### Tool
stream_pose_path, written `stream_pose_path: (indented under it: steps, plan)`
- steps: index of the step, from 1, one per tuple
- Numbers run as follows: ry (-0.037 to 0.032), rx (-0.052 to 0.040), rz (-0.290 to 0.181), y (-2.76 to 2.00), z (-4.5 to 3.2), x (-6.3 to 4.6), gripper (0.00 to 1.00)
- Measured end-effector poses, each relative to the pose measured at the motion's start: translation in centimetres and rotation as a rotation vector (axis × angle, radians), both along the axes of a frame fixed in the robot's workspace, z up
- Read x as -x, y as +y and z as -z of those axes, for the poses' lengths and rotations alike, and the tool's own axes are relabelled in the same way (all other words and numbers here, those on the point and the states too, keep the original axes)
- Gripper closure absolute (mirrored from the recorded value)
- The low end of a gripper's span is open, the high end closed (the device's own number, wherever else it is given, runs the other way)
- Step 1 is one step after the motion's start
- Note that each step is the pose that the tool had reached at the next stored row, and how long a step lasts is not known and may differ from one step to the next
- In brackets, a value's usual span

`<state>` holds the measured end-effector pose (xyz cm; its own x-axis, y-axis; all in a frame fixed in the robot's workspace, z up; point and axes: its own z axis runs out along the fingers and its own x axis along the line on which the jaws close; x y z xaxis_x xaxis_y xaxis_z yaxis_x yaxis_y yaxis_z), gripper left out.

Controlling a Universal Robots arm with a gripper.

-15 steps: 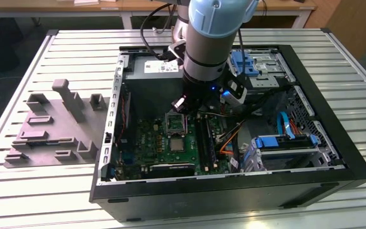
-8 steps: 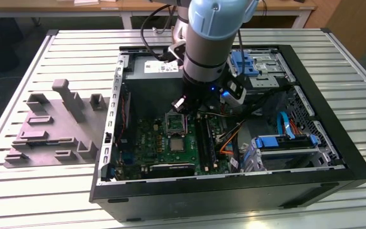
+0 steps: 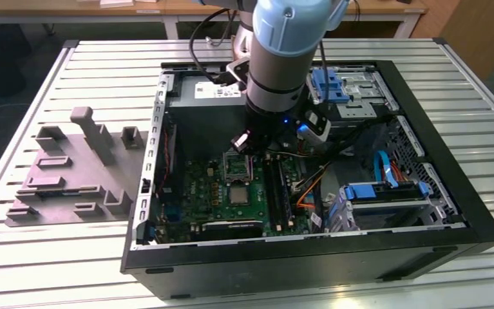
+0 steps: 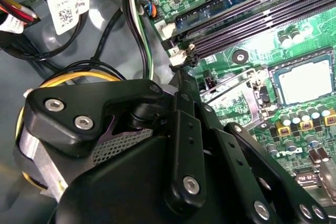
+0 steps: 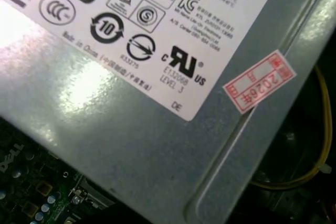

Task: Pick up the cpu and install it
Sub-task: 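Close the cpu cover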

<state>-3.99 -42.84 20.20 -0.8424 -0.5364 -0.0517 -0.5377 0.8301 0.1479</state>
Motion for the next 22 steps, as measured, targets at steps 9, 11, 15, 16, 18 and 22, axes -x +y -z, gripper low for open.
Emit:
stream_pose_path:
  steps: [9,11,15,16,18,22]
  plan:
    - [0.0001,0.0231,0.0,0.08,-0.24,0.03,0.89]
    - [0.0,0.0267,0.0,0.11,-0.4,0.06,0.89]
    - [0.0,0.0465,0.0,0.19,-0.65,0.12,0.89]
    - [0.0,0.0498,0.0,0.21,-0.69,0.15,0.89]
    - [0.0,0.0513,-0.001,0.21,-0.71,0.17,0.89]
    - [-0.0001,0.0513,0.0,0.21,-0.71,0.19,0.89]
